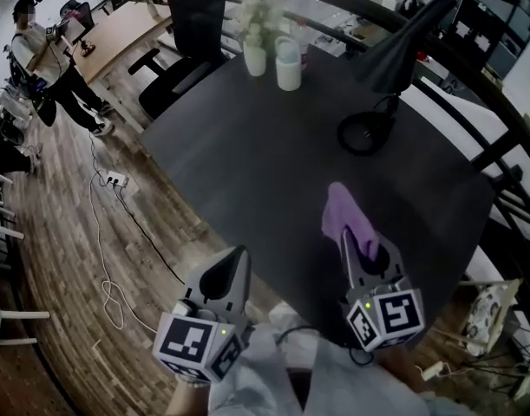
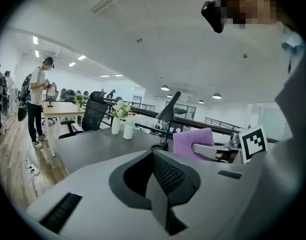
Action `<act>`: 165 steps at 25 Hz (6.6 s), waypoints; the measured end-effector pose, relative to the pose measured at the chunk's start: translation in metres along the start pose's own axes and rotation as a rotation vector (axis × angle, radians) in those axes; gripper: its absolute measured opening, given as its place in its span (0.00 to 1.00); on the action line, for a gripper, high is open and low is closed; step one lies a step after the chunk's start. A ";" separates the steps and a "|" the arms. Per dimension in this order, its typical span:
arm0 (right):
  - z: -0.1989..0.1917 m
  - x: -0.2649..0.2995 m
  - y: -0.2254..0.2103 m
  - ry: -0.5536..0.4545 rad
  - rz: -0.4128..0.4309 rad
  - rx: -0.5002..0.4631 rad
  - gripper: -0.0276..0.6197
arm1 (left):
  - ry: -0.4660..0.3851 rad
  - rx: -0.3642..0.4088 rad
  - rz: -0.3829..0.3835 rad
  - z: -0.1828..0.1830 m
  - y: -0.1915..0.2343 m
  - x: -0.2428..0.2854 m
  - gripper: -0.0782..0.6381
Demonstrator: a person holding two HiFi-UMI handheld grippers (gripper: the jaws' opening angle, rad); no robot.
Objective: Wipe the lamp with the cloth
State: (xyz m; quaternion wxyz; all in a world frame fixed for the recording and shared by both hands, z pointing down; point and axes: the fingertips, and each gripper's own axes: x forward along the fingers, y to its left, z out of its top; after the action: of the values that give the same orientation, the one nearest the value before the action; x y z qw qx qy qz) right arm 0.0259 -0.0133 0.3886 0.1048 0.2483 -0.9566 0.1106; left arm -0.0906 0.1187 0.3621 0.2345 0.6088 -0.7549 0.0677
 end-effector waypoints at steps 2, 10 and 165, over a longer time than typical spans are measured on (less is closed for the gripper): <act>0.000 0.003 -0.008 -0.004 -0.020 0.013 0.12 | 0.014 0.020 -0.031 0.004 -0.005 0.011 0.13; -0.001 -0.013 -0.049 -0.030 -0.137 0.062 0.12 | -0.002 0.067 -0.149 0.024 -0.039 0.048 0.13; 0.223 0.302 -0.191 0.143 -0.515 -0.854 0.12 | -0.013 0.155 -0.631 0.142 0.007 0.257 0.13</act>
State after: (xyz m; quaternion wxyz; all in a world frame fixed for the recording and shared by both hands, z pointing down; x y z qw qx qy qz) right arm -0.1698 -0.3716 0.2837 0.2860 0.4031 -0.8147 -0.3032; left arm -0.1736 -0.1626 0.3505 0.1919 0.8293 -0.5230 0.0448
